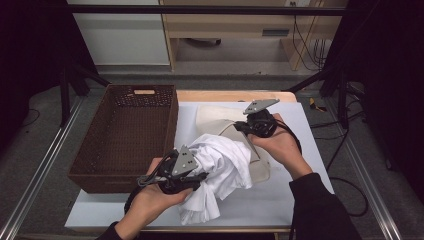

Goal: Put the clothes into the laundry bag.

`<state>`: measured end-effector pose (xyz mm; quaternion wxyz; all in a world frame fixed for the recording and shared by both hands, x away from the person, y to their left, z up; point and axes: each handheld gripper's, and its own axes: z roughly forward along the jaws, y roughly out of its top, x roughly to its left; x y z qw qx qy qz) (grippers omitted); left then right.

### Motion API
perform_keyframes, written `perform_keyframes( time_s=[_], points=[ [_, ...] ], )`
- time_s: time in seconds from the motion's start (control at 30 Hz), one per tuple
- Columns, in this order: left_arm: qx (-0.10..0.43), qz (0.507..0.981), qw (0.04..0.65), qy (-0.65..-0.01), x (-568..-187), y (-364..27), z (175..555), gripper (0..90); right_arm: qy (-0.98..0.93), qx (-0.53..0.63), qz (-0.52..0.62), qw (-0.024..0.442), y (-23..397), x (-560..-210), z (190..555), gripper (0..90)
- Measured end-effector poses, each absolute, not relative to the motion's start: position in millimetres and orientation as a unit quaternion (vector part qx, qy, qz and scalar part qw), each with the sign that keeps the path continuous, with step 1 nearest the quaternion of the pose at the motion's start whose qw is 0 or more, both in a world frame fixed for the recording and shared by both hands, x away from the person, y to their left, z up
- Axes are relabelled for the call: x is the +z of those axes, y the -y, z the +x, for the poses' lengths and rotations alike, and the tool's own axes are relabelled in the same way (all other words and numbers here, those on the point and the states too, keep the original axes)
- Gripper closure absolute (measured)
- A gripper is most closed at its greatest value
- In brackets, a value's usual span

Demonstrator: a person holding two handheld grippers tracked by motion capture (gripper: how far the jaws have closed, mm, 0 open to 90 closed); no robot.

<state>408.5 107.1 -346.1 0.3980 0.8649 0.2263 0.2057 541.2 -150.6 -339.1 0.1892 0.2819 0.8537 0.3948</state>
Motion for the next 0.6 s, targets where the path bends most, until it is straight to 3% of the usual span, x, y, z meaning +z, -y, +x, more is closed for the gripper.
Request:
perform_keyframes(
  time_s=[0.6],
  points=[
    [0.198,0.875,0.384,-0.217,-358.1,-84.6,413.2,53.3,-0.852,0.398,0.282,0.192,150.6,-338.6,540.1,88.1]
  ],
)
